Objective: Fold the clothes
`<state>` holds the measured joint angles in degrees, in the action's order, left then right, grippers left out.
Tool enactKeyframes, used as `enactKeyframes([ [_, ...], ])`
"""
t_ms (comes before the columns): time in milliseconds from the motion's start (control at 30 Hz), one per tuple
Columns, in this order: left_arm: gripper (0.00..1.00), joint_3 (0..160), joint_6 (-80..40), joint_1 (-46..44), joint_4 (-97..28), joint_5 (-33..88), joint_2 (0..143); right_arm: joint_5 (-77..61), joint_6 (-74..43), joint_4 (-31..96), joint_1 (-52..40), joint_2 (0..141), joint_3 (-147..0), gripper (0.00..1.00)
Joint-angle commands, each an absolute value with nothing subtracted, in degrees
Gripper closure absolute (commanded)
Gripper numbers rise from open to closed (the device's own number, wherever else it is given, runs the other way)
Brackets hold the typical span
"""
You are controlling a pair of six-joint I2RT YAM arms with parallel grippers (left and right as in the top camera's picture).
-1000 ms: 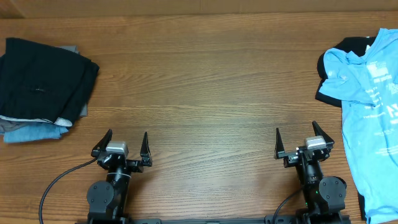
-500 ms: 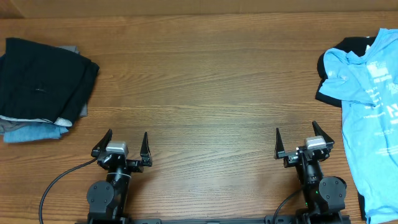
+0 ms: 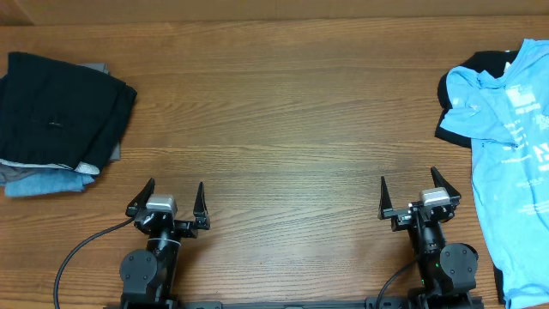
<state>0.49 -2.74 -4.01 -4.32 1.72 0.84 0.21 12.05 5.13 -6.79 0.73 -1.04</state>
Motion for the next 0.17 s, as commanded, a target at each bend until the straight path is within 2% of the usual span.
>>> enactKeyframes([
  [0, 0.0, 0.3, -1.3, -3.7, -4.3, 2.3, 0.2, 0.4, 12.2, 4.8, -6.6, 0.4, -0.5, 0.0],
  [133, 0.0, 0.3, -1.3, -3.7, -4.3, 2.3, 0.2, 0.4, 12.2, 4.8, -6.6, 0.4, -0.5, 0.0],
])
